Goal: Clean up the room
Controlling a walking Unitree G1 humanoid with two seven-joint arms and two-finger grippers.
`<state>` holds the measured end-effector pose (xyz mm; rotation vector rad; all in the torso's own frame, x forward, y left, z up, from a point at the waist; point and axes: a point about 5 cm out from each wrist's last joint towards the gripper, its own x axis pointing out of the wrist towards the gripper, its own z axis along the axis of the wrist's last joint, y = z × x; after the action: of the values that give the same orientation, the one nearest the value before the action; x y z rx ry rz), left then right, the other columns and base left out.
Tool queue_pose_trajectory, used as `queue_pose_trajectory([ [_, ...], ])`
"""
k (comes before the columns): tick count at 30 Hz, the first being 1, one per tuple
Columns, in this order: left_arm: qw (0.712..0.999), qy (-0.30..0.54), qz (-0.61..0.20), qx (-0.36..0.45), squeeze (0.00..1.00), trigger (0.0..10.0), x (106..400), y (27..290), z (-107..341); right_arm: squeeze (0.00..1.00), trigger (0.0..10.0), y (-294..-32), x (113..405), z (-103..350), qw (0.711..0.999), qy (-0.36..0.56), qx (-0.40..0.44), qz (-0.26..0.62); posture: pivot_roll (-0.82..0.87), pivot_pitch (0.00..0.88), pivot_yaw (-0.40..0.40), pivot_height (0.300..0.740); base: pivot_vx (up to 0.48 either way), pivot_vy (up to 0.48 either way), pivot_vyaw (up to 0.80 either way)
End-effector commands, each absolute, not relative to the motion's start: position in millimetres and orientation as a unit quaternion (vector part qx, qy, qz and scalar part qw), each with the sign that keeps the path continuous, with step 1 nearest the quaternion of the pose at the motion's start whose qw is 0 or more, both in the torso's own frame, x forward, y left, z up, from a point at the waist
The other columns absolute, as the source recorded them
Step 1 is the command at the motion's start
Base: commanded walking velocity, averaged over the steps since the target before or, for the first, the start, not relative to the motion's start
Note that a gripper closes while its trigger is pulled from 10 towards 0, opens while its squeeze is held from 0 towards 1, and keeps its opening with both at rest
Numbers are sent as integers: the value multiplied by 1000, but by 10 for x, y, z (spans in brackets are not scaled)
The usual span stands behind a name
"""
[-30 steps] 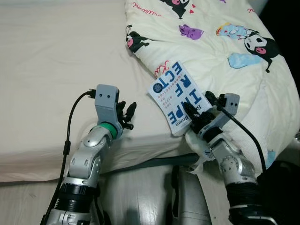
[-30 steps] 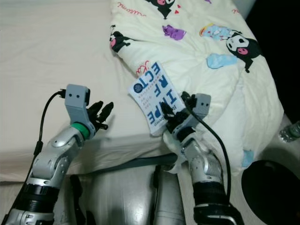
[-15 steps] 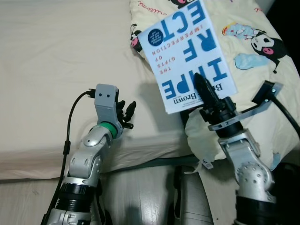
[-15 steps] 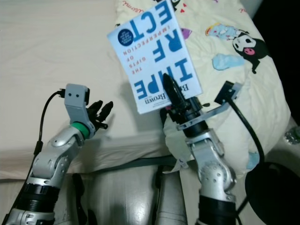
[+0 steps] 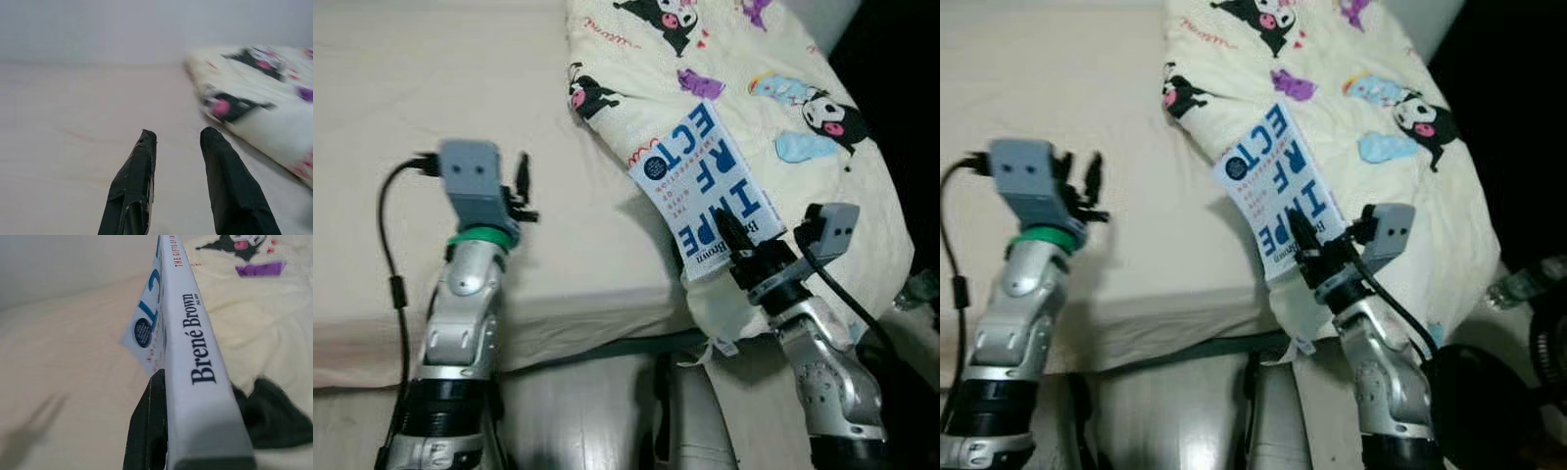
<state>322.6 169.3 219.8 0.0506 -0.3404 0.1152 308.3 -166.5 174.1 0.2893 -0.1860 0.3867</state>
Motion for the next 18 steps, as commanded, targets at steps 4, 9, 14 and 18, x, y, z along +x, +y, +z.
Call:
queue_pose_trajectory([
  [4, 985, -167, 41, 17, 0, 10000, 3155, 1601, 2180, 0, 10000, -1747, 3212, 1943, 971, -147, 105, 160, -28, 42, -77, 541, 0, 0, 0],
  [9, 990, -141, -6, -30, 0, 10000, 3216, 1413, 2142, 0, 10000, -1754, 3223, 1960, 971, -156, 96, 150, -35, 34, -75, 565, 0, 0, 0],
  [14, 988, -141, -45, -34, 0, 10000, 3280, 1213, 2167, 0, 10000, -1755, 3219, 1936, 972, -157, 92, 147, -50, 28, -60, 578, 0, 0, 0],
  [18, 988, -142, -57, -35, 0, 10000, 3305, 1122, 2180, 0, 10000, -1768, 3231, 1928, 973, -162, 90, 141, -55, 27, -54, 597, 0, 0, 0],
])
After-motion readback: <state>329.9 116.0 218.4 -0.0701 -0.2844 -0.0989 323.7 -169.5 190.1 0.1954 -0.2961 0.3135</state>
